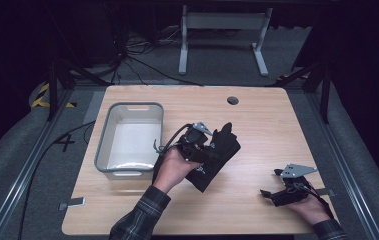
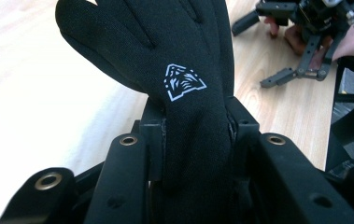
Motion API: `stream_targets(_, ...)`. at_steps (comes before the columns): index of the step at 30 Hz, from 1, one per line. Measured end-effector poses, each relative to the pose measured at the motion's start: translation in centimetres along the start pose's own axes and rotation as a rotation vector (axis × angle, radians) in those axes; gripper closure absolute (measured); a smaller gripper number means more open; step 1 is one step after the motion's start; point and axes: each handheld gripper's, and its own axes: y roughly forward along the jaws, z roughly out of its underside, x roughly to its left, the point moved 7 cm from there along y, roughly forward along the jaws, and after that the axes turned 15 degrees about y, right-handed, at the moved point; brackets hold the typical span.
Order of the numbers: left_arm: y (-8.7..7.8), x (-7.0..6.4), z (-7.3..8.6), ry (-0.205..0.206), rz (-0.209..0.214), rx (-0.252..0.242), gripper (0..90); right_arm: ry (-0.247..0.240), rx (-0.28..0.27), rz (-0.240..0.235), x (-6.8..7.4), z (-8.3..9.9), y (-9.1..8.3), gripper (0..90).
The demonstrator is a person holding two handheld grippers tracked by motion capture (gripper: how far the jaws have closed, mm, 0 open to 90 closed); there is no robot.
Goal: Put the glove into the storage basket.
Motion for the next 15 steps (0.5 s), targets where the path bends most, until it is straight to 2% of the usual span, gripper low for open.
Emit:
stream_targets(6,-2.7,1.7,0.4,-0.02,-0.051,-0.015,67.3,0.001,0.001,-0.001,0.0,0.0,0.0,3.3)
stream_targets(15,-6.4,4.0,2.2,-0.067,-0.126,-0.025,67.2,-0.001,0.004,-0.004,0.0,0.0,0.0,3.2)
